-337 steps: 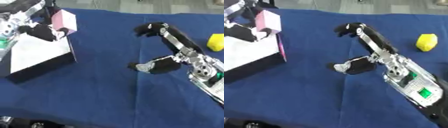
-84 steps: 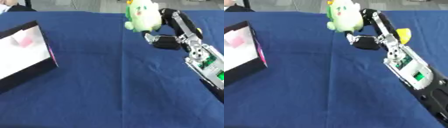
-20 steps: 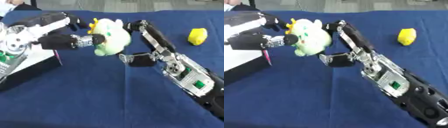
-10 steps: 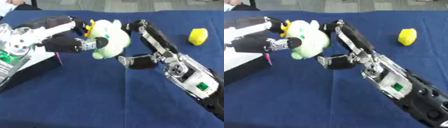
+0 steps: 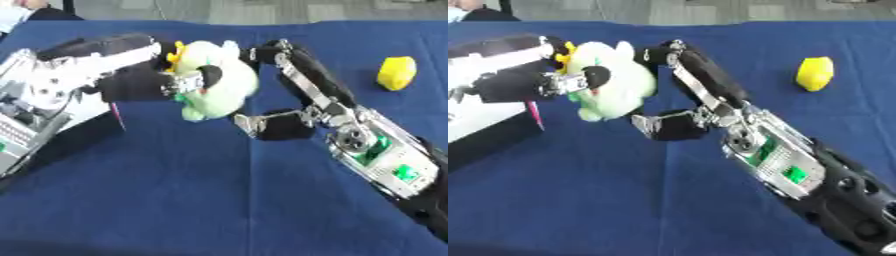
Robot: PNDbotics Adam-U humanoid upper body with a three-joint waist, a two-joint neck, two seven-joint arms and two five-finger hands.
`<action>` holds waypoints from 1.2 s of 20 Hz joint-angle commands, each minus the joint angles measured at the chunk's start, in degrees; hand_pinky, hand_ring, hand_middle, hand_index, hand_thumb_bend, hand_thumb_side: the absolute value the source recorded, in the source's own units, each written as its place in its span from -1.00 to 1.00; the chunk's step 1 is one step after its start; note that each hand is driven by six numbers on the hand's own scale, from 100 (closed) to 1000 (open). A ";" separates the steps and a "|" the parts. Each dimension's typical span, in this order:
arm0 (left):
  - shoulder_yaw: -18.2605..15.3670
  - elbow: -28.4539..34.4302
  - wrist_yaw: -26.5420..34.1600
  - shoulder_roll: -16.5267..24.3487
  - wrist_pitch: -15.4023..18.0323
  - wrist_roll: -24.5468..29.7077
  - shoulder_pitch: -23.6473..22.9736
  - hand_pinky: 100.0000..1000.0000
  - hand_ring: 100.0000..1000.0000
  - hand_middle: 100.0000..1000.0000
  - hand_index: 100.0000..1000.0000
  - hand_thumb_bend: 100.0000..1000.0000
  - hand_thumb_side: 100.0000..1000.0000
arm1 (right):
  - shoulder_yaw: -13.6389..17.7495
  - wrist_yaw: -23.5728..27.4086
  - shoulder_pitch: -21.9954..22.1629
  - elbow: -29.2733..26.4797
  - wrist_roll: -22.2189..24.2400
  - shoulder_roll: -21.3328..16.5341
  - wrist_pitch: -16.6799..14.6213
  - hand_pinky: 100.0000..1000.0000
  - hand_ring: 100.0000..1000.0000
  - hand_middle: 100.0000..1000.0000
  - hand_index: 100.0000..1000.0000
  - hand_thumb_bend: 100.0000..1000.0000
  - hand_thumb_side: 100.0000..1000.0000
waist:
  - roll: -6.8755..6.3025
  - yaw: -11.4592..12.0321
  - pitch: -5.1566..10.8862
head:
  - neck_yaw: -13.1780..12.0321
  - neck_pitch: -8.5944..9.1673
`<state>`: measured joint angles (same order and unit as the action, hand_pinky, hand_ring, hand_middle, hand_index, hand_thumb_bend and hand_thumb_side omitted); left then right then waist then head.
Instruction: Pick up the objects with one hand, pass them to the other hand, and then place them into the box on the other side of the table.
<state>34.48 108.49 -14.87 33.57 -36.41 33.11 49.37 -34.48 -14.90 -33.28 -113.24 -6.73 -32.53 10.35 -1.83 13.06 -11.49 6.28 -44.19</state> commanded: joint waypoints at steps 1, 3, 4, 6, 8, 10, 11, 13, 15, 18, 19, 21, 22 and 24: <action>0.05 -0.32 2.40 0.09 -3.26 1.51 1.02 0.78 0.54 0.44 0.61 -0.57 1.00 | 0.19 -0.17 -1.09 -1.34 0.22 -0.66 -0.10 0.57 0.22 -0.46 -0.21 -0.71 -1.00 | -0.51 -0.04 0.87 | -0.06 0.07; 0.41 -0.85 3.38 -0.14 -3.66 1.32 1.04 0.78 0.53 0.42 0.57 -0.65 1.00 | 0.17 -0.10 -1.14 -1.35 0.22 -0.63 -0.18 0.57 0.22 -0.46 -0.21 -0.71 -1.00 | -0.52 -0.10 0.86 | -0.12 0.07; 0.55 -1.03 3.69 -0.23 -3.69 1.25 1.04 0.77 0.52 0.41 0.56 -0.71 0.96 | 0.16 -0.07 -1.15 -1.35 0.22 -0.63 -0.22 0.57 0.22 -0.46 -0.21 -0.71 -1.00 | -0.52 -0.13 0.85 | -0.14 0.07; 0.77 -1.41 4.23 -0.40 -3.69 1.10 0.98 0.76 0.49 0.38 0.53 -0.85 0.88 | 0.13 -0.08 -1.18 -1.35 0.24 -0.65 -0.29 0.57 0.22 -0.46 -0.21 -0.71 -1.00 | -0.52 -0.19 0.83 | -0.15 0.07; 0.90 -1.81 4.77 -0.59 -3.90 0.70 0.92 0.75 0.47 0.35 0.48 -0.99 0.79 | 0.14 -0.09 -1.19 -1.35 0.22 -0.68 -0.33 0.57 0.22 -0.46 -0.21 -0.71 -1.00 | -0.52 -0.25 0.82 | -0.20 0.07; 1.00 -2.10 5.57 -0.79 -4.16 0.25 0.87 0.74 0.44 0.30 0.39 -1.00 0.63 | 0.15 -0.07 -1.17 -1.35 0.23 -0.73 -0.22 0.57 0.22 -0.46 -0.21 -0.71 -1.00 | -0.52 -0.29 0.84 | -0.22 0.07; 1.05 -2.20 6.03 -0.87 -4.28 0.07 0.85 0.73 0.41 0.27 0.34 -1.00 0.50 | 0.16 -0.06 -1.16 -1.35 0.25 -0.76 -0.11 0.56 0.22 -0.45 -0.21 -0.71 -1.00 | -0.52 -0.30 0.85 | -0.23 0.07; 1.12 -2.38 7.19 -1.05 -4.60 -0.20 0.82 0.73 0.39 0.24 0.29 -1.00 0.21 | 0.19 -0.07 -1.14 -1.35 0.28 -0.83 0.06 0.57 0.22 -0.45 -0.21 -0.71 -1.00 | -0.52 -0.34 0.88 | -0.23 0.07; 1.20 -2.48 8.33 -1.15 -4.91 -0.41 0.80 0.73 0.37 0.22 0.25 -1.00 -0.03 | 0.21 -0.11 -1.12 -1.35 0.35 -0.88 0.24 0.57 0.22 -0.45 -0.21 -0.71 -1.00 | -0.50 -0.36 0.90 | -0.21 0.07; 1.20 -2.56 9.99 -1.29 -5.35 -0.91 0.70 0.71 0.34 0.16 0.14 -1.00 -0.34 | 0.23 -0.23 -1.04 -1.34 0.60 -0.98 0.89 0.57 0.23 -0.43 -0.19 -0.68 -1.00 | -0.50 -0.39 0.89 | -0.13 0.07; 1.18 -2.54 10.49 -1.33 -5.48 -1.17 0.67 0.69 0.31 0.12 0.07 -1.00 -0.51 | 0.24 -0.34 -1.03 -1.33 0.72 -1.00 1.17 0.57 0.24 -0.41 -0.17 -0.65 -1.00 | -0.50 -0.40 0.88 | -0.05 0.07; 1.17 -2.46 11.26 -1.37 -5.74 -1.91 0.66 0.66 0.25 0.05 -0.02 -1.00 -0.57 | 0.23 -0.62 -1.00 -1.26 1.03 -1.02 1.83 0.56 0.25 -0.38 -0.14 -0.58 -1.00 | -0.50 -0.43 0.87 | 0.13 0.07; 1.15 -2.44 11.55 -1.38 -5.91 -2.41 0.65 0.65 0.22 0.02 -0.08 -1.00 -0.57 | 0.25 -0.71 -0.98 -1.26 1.09 -1.00 2.14 0.56 0.26 -0.37 -0.12 -0.56 -1.00 | -0.50 -0.44 0.87 | 0.18 0.07; 1.11 -2.31 11.88 -1.35 -6.08 -3.62 0.66 0.62 0.18 -0.05 -0.21 -1.00 -0.57 | 0.30 -0.85 -0.94 -1.26 1.07 -1.02 2.77 0.56 0.28 -0.30 -0.05 -0.47 -1.00 | -0.49 -0.46 0.87 | 0.19 0.07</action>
<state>35.56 106.00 -3.29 31.67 -40.85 28.66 49.46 -35.09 -15.42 -33.24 -113.32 -5.51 -32.75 12.77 -1.83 12.62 -11.49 6.32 -44.19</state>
